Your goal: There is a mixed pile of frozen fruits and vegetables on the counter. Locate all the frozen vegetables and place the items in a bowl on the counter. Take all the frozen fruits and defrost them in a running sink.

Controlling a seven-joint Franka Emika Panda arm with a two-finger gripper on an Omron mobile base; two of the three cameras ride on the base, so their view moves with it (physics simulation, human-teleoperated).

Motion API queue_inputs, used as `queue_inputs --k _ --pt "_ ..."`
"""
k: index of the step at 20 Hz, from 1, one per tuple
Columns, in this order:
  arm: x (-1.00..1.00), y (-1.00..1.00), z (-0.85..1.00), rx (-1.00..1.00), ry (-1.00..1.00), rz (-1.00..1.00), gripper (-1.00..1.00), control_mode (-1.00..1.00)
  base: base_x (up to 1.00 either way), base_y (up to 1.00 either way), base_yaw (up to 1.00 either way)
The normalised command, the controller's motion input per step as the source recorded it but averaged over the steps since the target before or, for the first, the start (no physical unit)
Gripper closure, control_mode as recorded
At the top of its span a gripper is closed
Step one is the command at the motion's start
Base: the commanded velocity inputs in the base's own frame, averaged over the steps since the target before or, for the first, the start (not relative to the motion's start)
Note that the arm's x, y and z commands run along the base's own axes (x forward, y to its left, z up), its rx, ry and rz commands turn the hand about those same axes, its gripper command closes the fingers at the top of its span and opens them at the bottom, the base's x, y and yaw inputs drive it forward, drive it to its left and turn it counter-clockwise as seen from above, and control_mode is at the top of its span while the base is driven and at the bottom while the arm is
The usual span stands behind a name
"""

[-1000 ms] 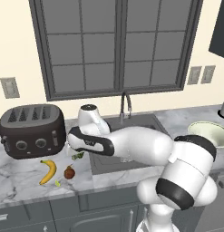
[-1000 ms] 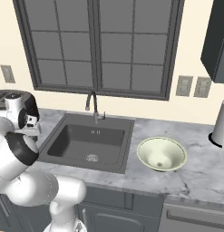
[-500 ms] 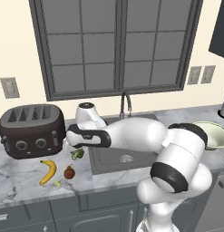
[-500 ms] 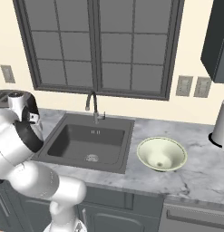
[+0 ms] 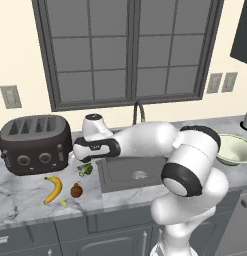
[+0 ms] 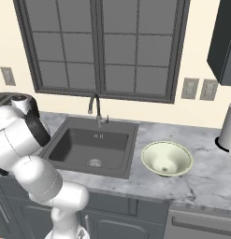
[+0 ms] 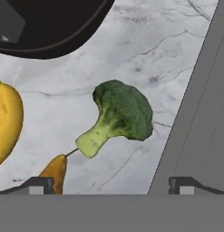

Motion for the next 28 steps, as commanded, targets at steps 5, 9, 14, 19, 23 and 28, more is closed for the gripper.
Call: queue_inputs --k 5,9,14,19,23,28 --pt "0.13 0.23 -0.31 -0.02 0.0 0.0 -1.0 -1.0 0.0 0.0 0.0" --pt "0.19 0.1 -0.24 -0.01 0.0 0.0 -1.0 -1.0 0.0 0.0 0.0" --pt "0.27 0.0 -0.11 0.0 -0.02 0.0 -1.0 -1.0 0.0 0.0 0.0" --pt "0.3 0.0 -0.15 0.0 -0.01 0.0 -1.0 -1.0 0.0 0.0 0.0" --pt "0.14 0.05 -0.3 0.0 0.0 0.0 -1.0 -1.0 0.0 0.0 0.0" --pt "0.0 0.09 -0.52 0.0 0.0 0.0 -1.0 -1.0 0.0 0.0 0.0"
